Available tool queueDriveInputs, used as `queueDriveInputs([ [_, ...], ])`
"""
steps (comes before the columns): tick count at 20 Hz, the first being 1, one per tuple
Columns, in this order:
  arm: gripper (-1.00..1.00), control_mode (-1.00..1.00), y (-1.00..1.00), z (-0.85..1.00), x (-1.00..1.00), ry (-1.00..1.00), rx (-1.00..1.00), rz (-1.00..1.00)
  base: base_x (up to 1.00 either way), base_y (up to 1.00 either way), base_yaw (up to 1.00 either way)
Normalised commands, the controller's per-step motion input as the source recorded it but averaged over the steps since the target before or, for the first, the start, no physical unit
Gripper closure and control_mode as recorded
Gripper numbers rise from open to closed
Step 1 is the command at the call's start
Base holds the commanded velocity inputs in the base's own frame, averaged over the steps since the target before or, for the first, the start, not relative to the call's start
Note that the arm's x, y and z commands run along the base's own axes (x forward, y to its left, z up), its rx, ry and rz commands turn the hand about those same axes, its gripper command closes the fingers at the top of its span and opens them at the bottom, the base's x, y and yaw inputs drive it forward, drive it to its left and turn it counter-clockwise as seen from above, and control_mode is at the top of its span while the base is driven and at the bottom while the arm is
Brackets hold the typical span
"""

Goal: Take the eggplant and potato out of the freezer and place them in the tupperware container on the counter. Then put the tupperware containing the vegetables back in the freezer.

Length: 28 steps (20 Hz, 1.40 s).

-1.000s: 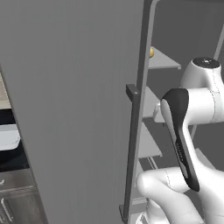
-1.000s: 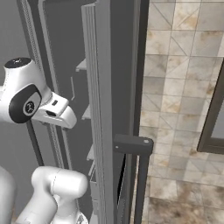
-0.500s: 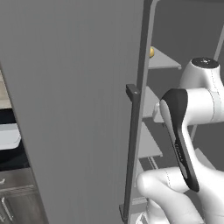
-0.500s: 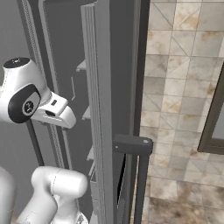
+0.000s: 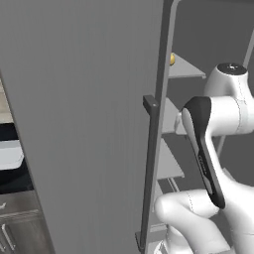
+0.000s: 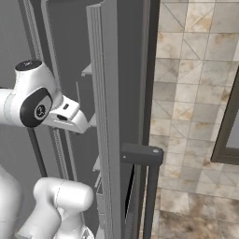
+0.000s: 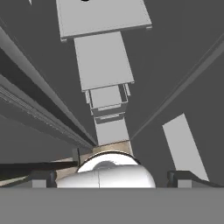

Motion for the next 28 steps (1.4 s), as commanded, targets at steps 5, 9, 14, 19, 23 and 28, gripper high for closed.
queueDriveInputs([
  [5, -1.00, -1.00, -0.27, 0.04, 0.59, -0.03, 0.00, 0.00, 0.00, 0.00, 0.00],
  [9, -1.00, -1.00, -0.17, 0.25, 0.64, -0.17, 0.00, 0.00, 0.00, 0.00, 0.00],
  [14, -1.00, -1.00, -0.01, 0.42, 0.42, -0.30, -0.05, 0.00, 0.00, 0.00, 0.00],
  [19, -1.00, -1.00, 0.00, 0.44, 0.47, -0.28, -0.07, 0.00, 0.00, 0.00, 0.00],
  [23, -1.00, -1.00, -0.01, 0.41, 0.59, -0.16, -0.01, 0.00, 0.00, 0.00, 0.00],
  [28, -1.00, -1.00, -0.06, 0.44, 0.67, -0.06, 0.00, 0.00, 0.00, 0.00, 0.00],
])
